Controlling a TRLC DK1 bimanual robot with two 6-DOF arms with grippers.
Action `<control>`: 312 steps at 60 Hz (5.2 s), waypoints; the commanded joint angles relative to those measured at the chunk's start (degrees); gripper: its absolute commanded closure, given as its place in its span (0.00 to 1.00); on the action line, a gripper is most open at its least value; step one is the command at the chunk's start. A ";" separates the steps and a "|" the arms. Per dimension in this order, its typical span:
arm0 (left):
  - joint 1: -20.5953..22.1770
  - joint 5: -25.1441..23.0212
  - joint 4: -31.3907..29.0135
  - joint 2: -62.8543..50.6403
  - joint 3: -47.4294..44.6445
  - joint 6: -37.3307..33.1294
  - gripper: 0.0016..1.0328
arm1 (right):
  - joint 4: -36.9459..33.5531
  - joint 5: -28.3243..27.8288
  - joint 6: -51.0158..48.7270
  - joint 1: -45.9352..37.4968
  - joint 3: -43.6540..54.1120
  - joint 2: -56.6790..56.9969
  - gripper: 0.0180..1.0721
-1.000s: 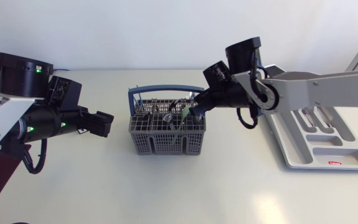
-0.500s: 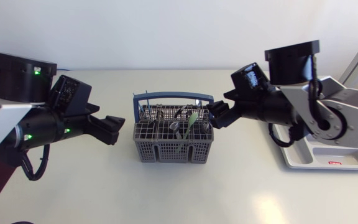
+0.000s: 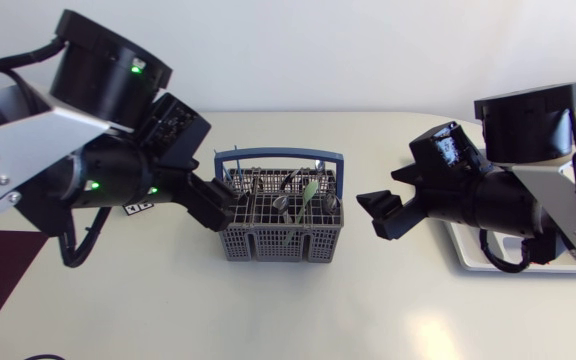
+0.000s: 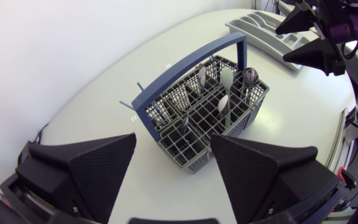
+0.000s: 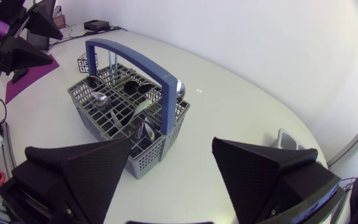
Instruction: Transfer all utensils from the basket to the drawer tray.
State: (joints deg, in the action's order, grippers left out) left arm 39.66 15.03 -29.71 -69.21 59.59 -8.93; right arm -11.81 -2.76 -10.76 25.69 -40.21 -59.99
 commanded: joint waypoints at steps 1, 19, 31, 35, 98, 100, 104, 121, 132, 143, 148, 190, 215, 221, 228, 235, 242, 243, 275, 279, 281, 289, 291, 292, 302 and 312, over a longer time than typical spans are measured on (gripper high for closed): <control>2.62 3.78 -0.78 -5.06 2.37 -0.83 0.21 | -0.49 0.30 -0.57 -0.47 1.36 0.40 0.10; 5.60 7.74 -4.21 -16.04 9.75 1.19 0.27 | -0.49 0.92 0.13 0.59 0.74 -1.98 0.10; 5.08 9.85 -3.95 -20.70 11.25 2.34 0.39 | 0.56 1.01 0.13 0.67 1.09 -3.21 0.10; 4.55 9.93 -3.42 -21.41 11.16 2.42 0.42 | 0.74 1.09 0.13 0.76 1.18 -3.56 0.10; 2.97 13.45 1.85 -25.71 7.91 2.34 0.97 | 0.74 1.18 -0.66 1.20 3.47 -0.48 0.10; 3.14 13.98 1.85 -25.18 7.82 2.25 0.97 | 0.74 1.18 -0.75 1.20 3.56 -0.48 0.10; 3.49 14.07 1.85 -24.22 7.64 2.07 0.96 | 0.74 1.18 -0.84 1.20 3.56 -0.48 0.10; 5.87 17.32 1.85 -19.65 6.68 -0.30 0.97 | 1.09 1.18 -1.19 1.38 3.82 -0.48 0.10; 8.59 20.92 1.85 -17.01 6.59 -3.02 0.97 | 1.09 1.18 -1.36 1.64 4.26 -0.31 0.10; 8.68 21.62 1.68 -13.41 7.29 -6.54 0.97 | 1.09 1.09 -1.72 1.64 4.43 0.04 0.10; 8.68 21.71 0.62 -11.47 8.08 -7.51 0.97 | 1.09 1.01 -1.98 1.64 4.35 0.40 0.10; 4.99 -3.07 -6.32 -4.44 18.10 5.59 0.97 | -2.25 0.48 -2.42 10.43 -2.07 9.10 0.10; -0.64 -23.20 -14.49 -18.68 30.23 14.03 0.97 | -0.23 -0.84 -1.28 14.91 -6.55 1.54 0.19; -1.87 -27.86 -17.75 -21.76 33.92 15.17 0.97 | 2.50 -1.19 -2.33 14.82 -6.38 -1.71 0.25; -3.10 -30.93 -18.89 -23.08 35.15 15.61 0.97 | 6.98 0.74 -5.58 14.91 -5.06 -4.17 0.38; -4.06 -32.87 -19.42 -23.25 35.50 15.61 0.97 | 9.44 1.53 -7.34 15.00 -4.35 -5.76 0.54; -4.42 -34.10 -20.03 -23.60 35.86 15.61 0.97 | 10.14 1.89 -8.75 14.91 -4.44 -7.16 0.67; -4.42 -34.27 -20.12 -23.60 35.94 15.61 0.97 | 10.14 1.89 -8.84 14.91 -4.44 -7.34 0.69; -4.77 -36.38 -20.73 -23.78 37.61 15.52 0.75 | 10.14 -0.75 -10.15 13.95 -3.39 -7.43 0.95; -4.85 -36.38 -20.47 -23.69 38.41 15.43 0.51 | 9.97 -0.84 -10.15 14.03 -3.04 -7.25 0.95; -5.03 -36.38 -20.21 -23.60 38.93 15.43 0.44 | 9.88 -1.28 -10.15 14.03 -2.86 -7.07 0.95; -6.00 -36.38 -15.29 -22.37 40.69 17.37 0.24 | 7.95 -3.21 -10.33 13.33 -1.37 -5.32 0.95; -6.70 -36.38 -14.76 -22.28 41.31 17.89 0.24 | 7.68 -3.83 -10.42 12.63 -0.75 -4.53 0.94; -7.05 -36.38 -14.58 -22.28 41.66 18.16 0.24 | 7.42 -4.27 -10.59 12.19 -0.49 -4.00 0.94; -7.49 -34.10 -14.06 -22.02 41.74 18.16 0.24 | 2.59 -11.56 -12.70 3.40 0.92 0.31 0.95; -7.58 -31.55 -14.06 -20.88 37.26 13.85 0.25 | -3.92 -21.58 -18.94 -10.40 1.27 2.95 0.94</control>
State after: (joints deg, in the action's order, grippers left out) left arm 32.29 -17.41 -43.79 -91.81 99.79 7.14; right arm -13.30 -21.41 -25.23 20.67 -40.32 -58.30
